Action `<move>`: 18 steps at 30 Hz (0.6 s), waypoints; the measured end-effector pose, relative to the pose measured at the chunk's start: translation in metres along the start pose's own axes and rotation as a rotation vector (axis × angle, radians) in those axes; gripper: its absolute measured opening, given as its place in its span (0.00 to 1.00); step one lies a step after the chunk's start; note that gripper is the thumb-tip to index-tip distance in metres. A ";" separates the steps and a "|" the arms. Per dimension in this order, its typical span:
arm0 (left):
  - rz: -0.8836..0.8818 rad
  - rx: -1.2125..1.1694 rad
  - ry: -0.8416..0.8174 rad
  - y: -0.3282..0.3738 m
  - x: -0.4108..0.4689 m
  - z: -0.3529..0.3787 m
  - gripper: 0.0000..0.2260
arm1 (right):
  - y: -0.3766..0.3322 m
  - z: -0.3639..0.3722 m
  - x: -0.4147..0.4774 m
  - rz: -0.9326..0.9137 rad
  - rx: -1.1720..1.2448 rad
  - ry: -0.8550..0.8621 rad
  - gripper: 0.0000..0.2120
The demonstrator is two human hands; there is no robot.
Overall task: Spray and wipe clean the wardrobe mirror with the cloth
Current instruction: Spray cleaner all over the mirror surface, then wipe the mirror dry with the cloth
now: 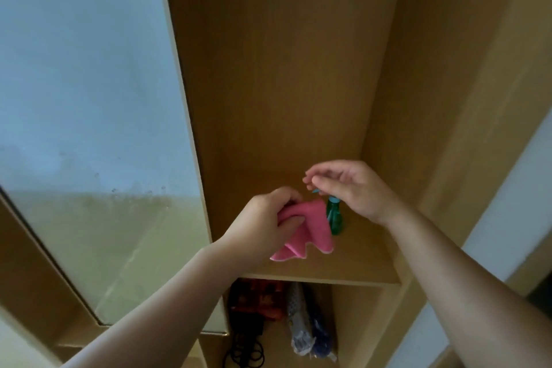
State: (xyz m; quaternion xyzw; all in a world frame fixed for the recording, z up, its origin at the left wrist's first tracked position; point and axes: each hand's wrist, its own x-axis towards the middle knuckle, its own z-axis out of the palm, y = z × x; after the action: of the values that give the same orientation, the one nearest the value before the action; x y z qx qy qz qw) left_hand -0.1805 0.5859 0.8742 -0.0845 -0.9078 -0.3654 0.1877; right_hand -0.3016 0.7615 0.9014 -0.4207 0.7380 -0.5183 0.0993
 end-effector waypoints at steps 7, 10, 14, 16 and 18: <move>0.085 -0.072 0.079 0.005 -0.055 -0.077 0.07 | -0.064 0.057 -0.031 -0.031 0.060 -0.074 0.13; 0.105 -0.094 0.090 -0.001 -0.085 -0.120 0.06 | -0.092 0.112 -0.034 -0.028 0.004 -0.043 0.12; 0.119 -0.068 0.138 -0.014 -0.120 -0.167 0.10 | -0.134 0.173 -0.039 -0.020 0.089 0.109 0.07; 0.084 -0.067 0.195 -0.019 -0.131 -0.181 0.09 | -0.156 0.192 -0.041 -0.007 0.095 0.164 0.10; 0.059 -0.050 0.230 -0.018 -0.140 -0.187 0.09 | -0.176 0.204 -0.042 -0.014 0.019 0.202 0.10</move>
State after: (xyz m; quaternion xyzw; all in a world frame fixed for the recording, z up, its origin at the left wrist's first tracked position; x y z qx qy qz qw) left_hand -0.0054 0.4412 0.9306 -0.0733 -0.8679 -0.3897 0.2992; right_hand -0.0652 0.6332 0.9481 -0.3704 0.7363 -0.5658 0.0246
